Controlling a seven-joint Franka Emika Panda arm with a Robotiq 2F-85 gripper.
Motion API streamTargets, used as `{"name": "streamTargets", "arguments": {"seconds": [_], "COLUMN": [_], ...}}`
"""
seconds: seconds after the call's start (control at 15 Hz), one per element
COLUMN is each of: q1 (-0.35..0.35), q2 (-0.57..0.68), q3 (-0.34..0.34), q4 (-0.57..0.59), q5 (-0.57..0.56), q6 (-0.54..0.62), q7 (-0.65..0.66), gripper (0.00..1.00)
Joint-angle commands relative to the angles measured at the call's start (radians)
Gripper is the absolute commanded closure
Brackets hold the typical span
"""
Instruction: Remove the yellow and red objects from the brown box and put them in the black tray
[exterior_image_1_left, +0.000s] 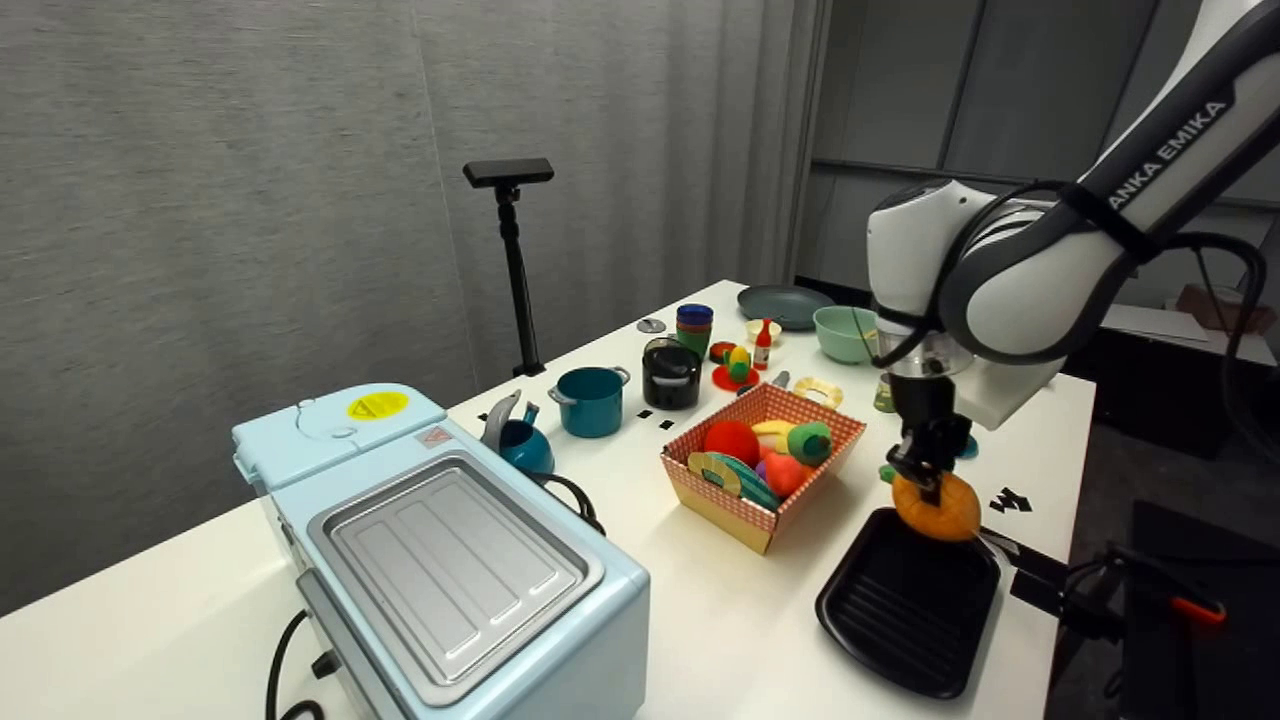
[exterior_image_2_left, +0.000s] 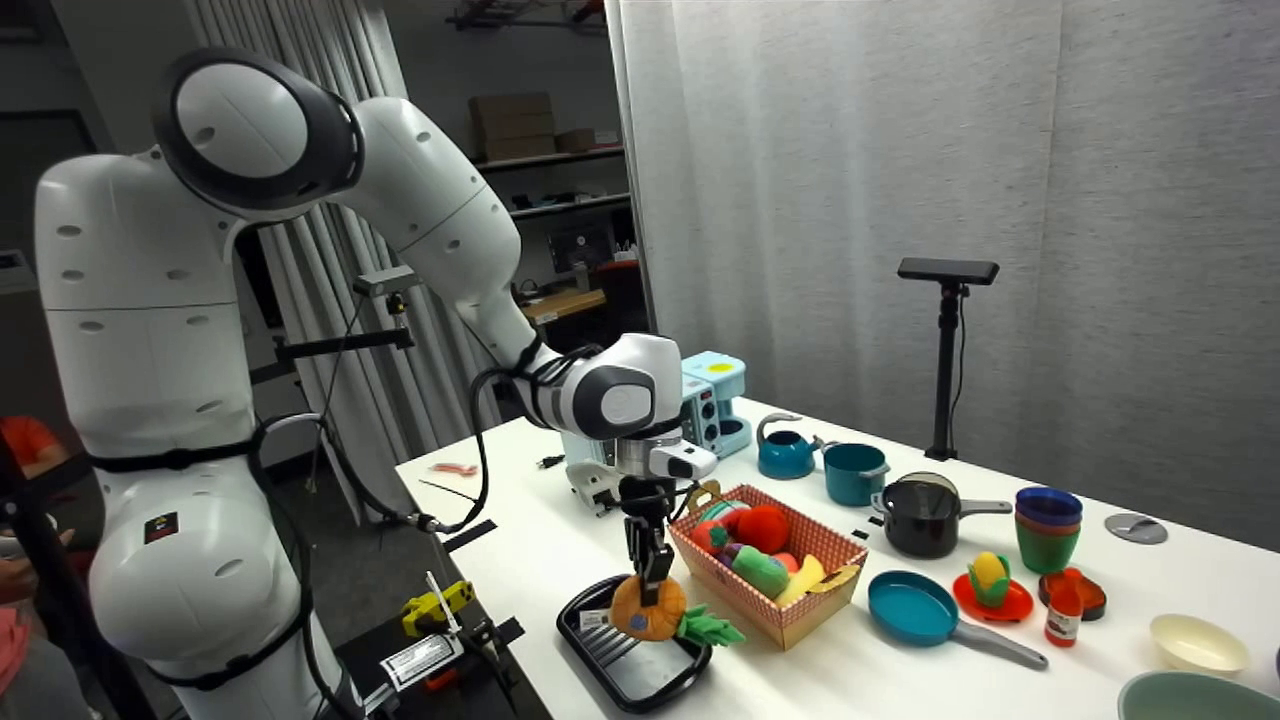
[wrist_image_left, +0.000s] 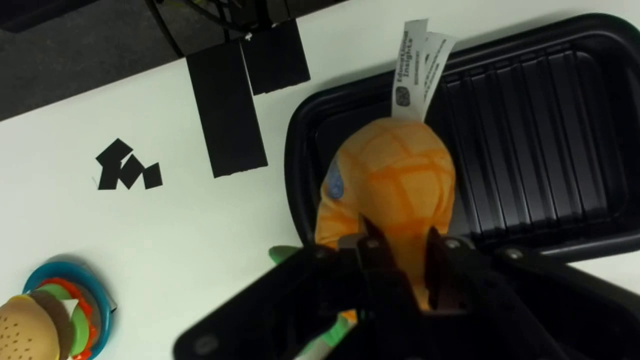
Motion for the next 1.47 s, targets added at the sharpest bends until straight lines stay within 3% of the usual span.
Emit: {"name": "streamTargets", "arguments": {"seconds": [0.0,0.07,0.6,1.07,1.4], "q1": [-0.008,-0.007,-0.007,-0.007,0.001], "q2": [0.019,0.022,0.01,0.005,0.016], "q3": [0.013,0.013,0.013,0.01,0.027], "q4": [-0.014,-0.013,0.026,0.031,0.111], "q5": [-0.045,-0.054,-0.052,-0.07,-0.058], "q6": [0.029,0.039,0.032,0.038,0.017], "q7": [-0.01,-0.009,-0.011,-0.01,-0.014], "gripper": [0.59,0.57,0.0,0.0,0.0]}}
